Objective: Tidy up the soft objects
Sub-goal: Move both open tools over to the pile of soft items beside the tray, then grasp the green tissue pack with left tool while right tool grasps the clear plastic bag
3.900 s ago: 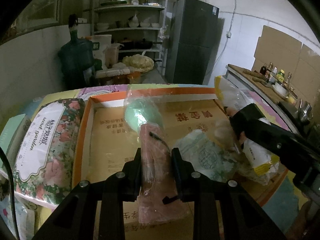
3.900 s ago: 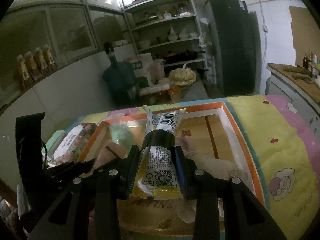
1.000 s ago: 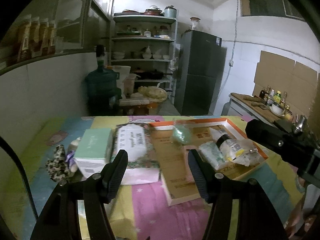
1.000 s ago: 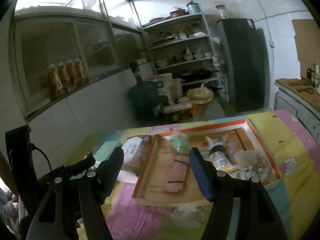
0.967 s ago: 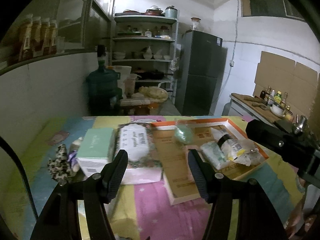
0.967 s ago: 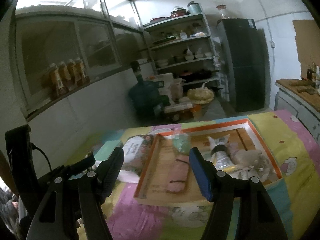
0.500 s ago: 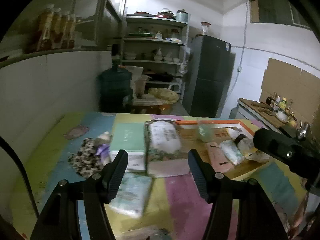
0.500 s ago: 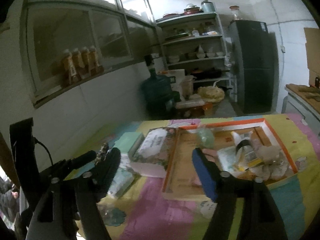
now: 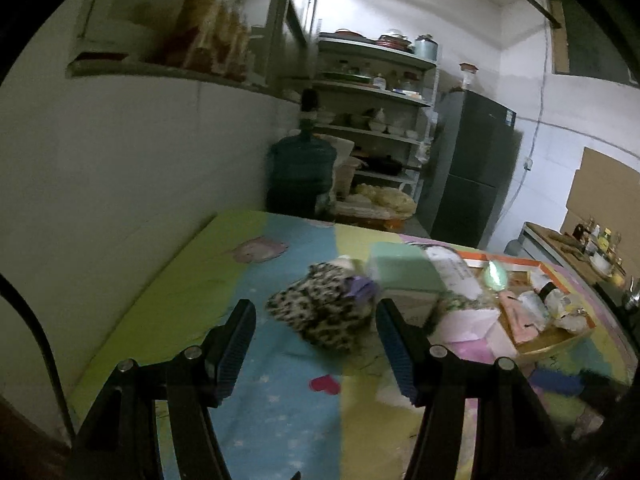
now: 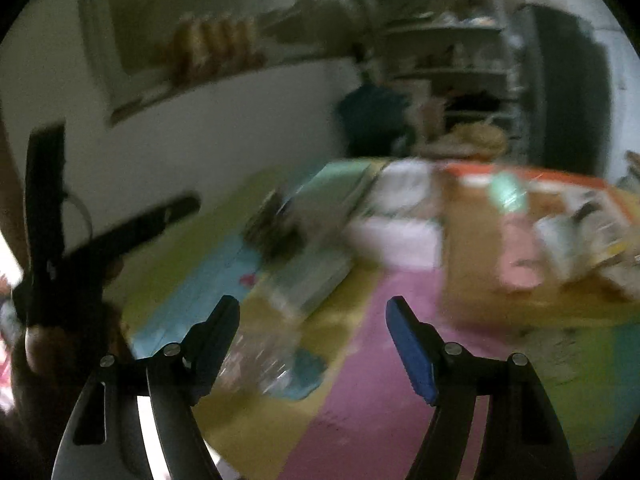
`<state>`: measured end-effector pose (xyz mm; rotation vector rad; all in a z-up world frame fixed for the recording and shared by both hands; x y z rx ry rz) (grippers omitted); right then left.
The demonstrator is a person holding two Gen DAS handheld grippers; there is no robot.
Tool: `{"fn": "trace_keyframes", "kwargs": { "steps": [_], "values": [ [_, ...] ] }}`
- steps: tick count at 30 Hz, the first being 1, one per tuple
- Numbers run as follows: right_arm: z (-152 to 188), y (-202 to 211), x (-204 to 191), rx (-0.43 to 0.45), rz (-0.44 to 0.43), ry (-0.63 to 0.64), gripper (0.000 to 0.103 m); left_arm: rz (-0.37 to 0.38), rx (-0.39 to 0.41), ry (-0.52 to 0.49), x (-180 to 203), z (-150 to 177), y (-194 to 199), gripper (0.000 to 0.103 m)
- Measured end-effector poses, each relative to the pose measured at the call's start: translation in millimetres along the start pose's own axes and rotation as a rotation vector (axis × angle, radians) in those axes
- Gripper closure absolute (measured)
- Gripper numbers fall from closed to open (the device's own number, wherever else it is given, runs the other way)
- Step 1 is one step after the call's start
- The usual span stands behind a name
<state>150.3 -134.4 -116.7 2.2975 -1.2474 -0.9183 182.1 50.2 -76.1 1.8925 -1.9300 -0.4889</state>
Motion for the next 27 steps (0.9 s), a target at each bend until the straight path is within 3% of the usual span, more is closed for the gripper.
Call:
{"fn": "trace_keyframes", "kwargs": {
  "steps": [5, 12, 17, 18, 19, 27],
  "values": [
    [32, -30, -27, -0.101, -0.067, 0.035, 0.026, 0.014, -0.022, 0.022, -11, 14, -3, 0.041],
    [45, -50, -35, -0.137, -0.016, 0.066, 0.024, 0.042, -0.047, 0.034, -12, 23, -10, 0.041],
    [50, -64, -31, -0.165, -0.001, 0.047, 0.024, 0.106, -0.080, -0.008, 4, 30, -18, 0.041],
    [50, -65, -30, -0.171, -0.002, 0.039, 0.027, 0.125, -0.087, -0.017, 9, 31, -20, 0.041],
    [50, -65, -28, -0.171, 0.002, 0.035, 0.043, 0.140, -0.094, -0.026, 13, 32, -23, 0.041],
    [48, -53, -21, -0.153, 0.018, 0.024, 0.045, 0.256, -0.122, -0.079, 51, 34, -35, 0.041]
  ]
}}
Point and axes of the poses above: each gripper's, at about its wrist camera, not at the fingertips, and y roughly against the way its jaws point, x to its right, z to its underside, the point moved 9 cm from there along -y, roughly the way its jaws point, and after that the axes turned 6 degrees about -y, right-handed, at the moved point
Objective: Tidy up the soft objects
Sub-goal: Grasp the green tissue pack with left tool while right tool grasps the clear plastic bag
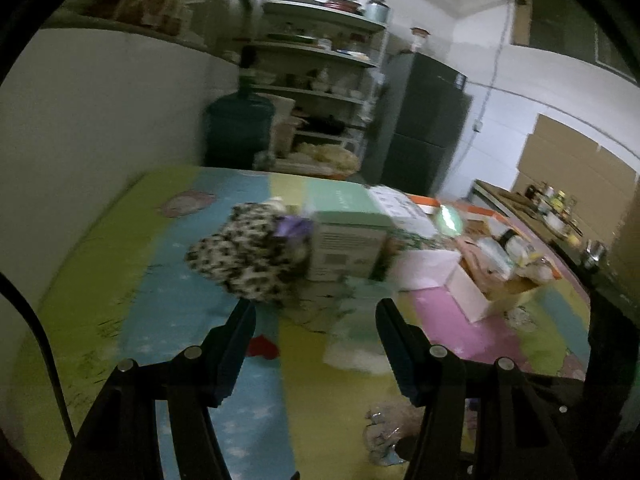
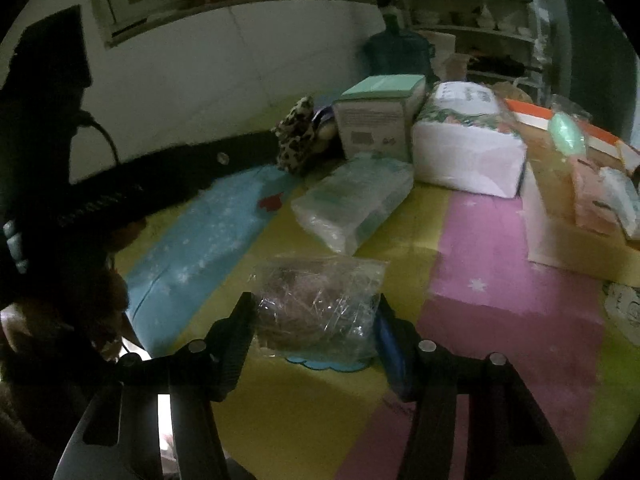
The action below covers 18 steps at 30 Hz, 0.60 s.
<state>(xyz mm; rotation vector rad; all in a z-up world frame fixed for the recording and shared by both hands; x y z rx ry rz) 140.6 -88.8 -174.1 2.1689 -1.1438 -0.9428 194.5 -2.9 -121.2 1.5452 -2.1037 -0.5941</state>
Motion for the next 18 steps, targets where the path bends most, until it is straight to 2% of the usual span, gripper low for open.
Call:
{"fn": "trace_keyframes", "kwargs": {
  "steps": [3, 6, 11, 15, 18],
  "values": [
    [-6, 18, 15, 0.050, 0.033, -0.017, 0.045, 0.043, -0.013, -0.023, 12, -2, -11, 0.040],
    [-10, 40, 39, 0.101, 0.081, -0.057, 0.045, 0.060, -0.060, -0.060, 26, 0, -30, 0.038],
    [-15, 67, 73, 0.162, 0.130, -0.121, 0.045, 0.054, -0.155, -0.106, 38, 11, -61, 0.038],
    [-16, 76, 84, 0.181, 0.129, -0.144, 0.045, 0.029, -0.215, -0.110, 40, 22, -78, 0.038],
    [-14, 80, 88, 0.189, 0.125, -0.154, 0.045, 0.031, -0.204, -0.092, 41, 21, -78, 0.038]
  ]
}}
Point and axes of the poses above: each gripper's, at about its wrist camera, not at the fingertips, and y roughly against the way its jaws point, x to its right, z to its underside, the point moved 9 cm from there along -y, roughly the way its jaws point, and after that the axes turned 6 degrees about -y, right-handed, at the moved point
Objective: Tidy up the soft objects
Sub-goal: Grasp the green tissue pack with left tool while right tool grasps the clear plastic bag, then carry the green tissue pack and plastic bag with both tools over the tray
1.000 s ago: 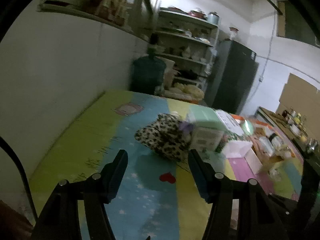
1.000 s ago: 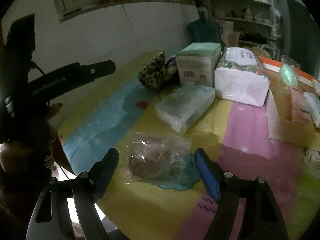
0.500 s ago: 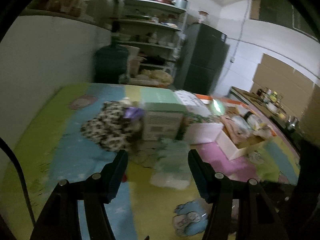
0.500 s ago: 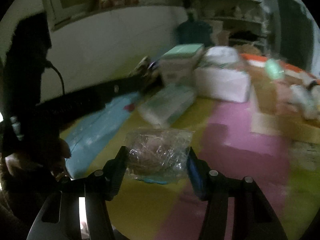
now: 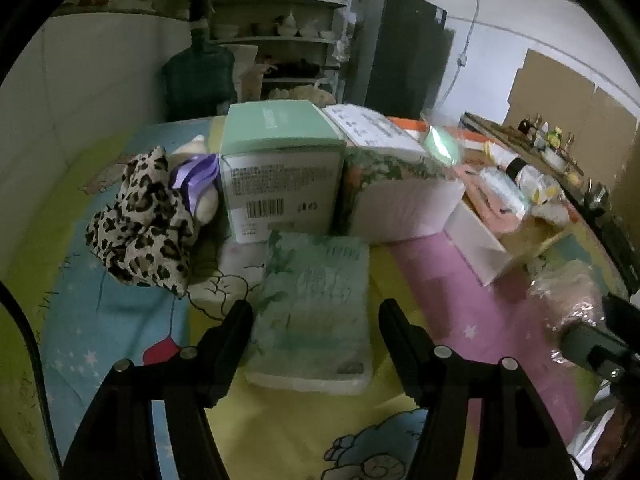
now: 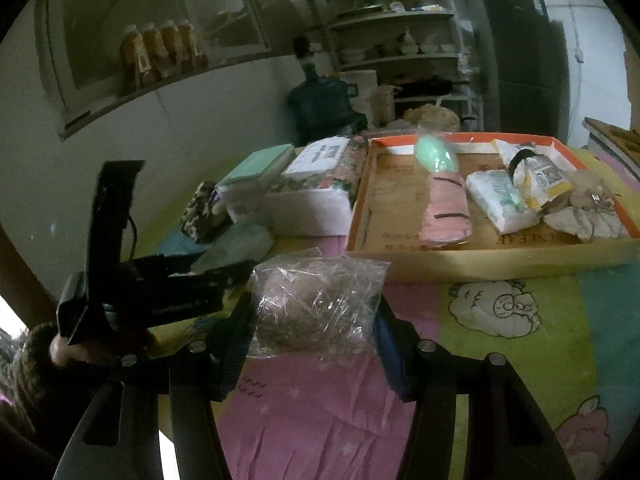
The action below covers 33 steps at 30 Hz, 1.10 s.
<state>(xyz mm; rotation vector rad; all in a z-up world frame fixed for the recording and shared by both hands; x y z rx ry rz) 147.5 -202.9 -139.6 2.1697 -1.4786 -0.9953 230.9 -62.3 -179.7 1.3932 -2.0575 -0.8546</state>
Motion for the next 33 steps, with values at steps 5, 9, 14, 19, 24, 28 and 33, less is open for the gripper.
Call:
{"fn": "trace_keyframes", "kwargs": {
  "steps": [5, 9, 14, 19, 24, 28, 33],
  "values": [
    [-3, -3, 4, 0.007, -0.005, -0.012, 0.045, 0.009, 0.018, 0.066, -7, 0, 1, 0.056],
    [-5, -3, 9, 0.013, -0.006, -0.024, 0.045, -0.005, 0.027, 0.061, -6, 1, 5, 0.061],
    [-11, 3, 11, 0.035, -0.003, -0.023, 0.045, -0.001, 0.045, 0.075, 1, 0, 12, 0.063],
    [-19, 10, 14, 0.060, 0.001, -0.020, 0.045, 0.000, 0.090, 0.065, 13, -5, 32, 0.063],
    [-27, 18, 21, 0.086, 0.010, -0.027, 0.045, 0.019, 0.127, 0.040, 32, -18, 48, 0.063],
    [-34, 26, 26, 0.110, 0.023, -0.028, 0.045, 0.031, 0.156, 0.016, 50, -31, 57, 0.063],
    [-43, 34, 34, 0.132, 0.044, -0.025, 0.045, 0.025, 0.174, -0.001, 68, -40, 58, 0.063]
  ]
}}
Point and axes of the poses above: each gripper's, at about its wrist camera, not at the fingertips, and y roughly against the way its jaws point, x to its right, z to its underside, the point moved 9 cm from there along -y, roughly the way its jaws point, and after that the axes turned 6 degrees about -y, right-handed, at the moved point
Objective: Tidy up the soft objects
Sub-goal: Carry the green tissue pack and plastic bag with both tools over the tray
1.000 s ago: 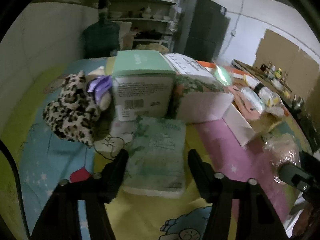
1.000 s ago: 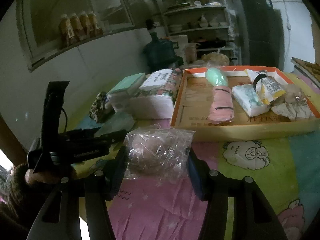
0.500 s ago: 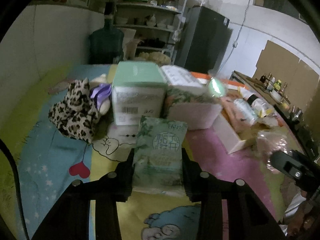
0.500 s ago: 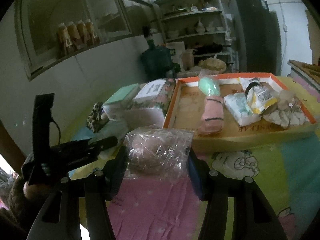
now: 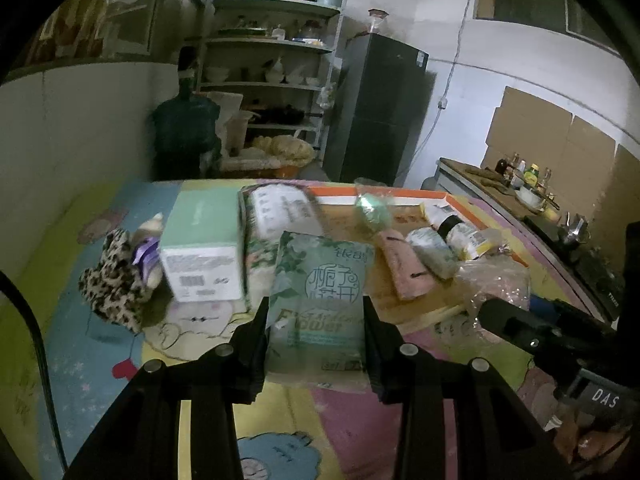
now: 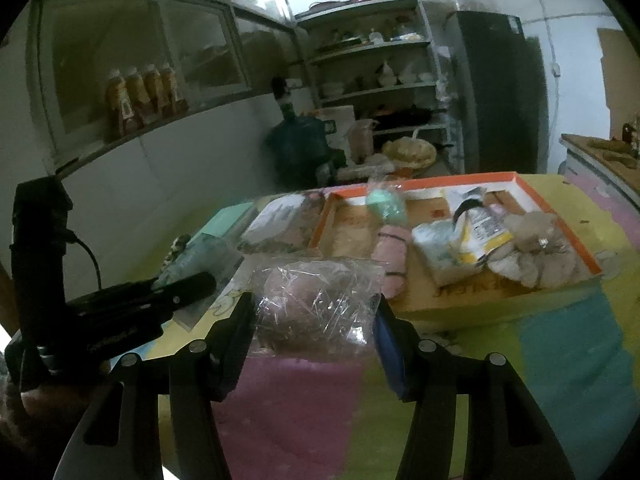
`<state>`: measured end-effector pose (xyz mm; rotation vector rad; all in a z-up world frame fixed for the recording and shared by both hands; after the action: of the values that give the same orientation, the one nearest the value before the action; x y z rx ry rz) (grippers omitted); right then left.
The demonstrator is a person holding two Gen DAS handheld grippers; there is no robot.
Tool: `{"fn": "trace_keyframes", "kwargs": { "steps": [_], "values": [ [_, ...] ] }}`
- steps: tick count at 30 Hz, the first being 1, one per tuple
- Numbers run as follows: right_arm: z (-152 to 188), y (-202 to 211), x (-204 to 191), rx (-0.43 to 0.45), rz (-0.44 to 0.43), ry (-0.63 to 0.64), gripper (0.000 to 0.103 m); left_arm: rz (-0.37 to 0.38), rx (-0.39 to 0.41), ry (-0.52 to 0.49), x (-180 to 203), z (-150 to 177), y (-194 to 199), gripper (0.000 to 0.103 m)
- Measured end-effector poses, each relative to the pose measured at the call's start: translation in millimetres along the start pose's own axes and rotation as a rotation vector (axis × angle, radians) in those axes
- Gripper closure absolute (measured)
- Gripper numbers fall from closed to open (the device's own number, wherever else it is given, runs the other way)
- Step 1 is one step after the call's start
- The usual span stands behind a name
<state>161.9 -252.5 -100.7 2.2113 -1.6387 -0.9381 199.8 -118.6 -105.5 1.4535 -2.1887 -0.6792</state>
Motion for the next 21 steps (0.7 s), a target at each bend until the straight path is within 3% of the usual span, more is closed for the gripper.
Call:
{"fn": "trace_keyframes", "kwargs": {
  "steps": [21],
  "values": [
    [-18, 15, 55, 0.039, 0.056, -0.033, 0.045, 0.046, 0.028, 0.009, 64, -31, -29, 0.063]
  ]
}}
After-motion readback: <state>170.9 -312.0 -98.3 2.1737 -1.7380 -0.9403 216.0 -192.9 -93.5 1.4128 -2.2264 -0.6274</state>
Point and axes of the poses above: each gripper's, at about its wrist camera, not at the fingertips, and y roughly against the way its jaws point, x to its right, z to its underside, the point moved 9 cm from there along -y, roughly the way its jaws point, and after that the axes turned 6 degrees about -y, right-handed, at the moved point
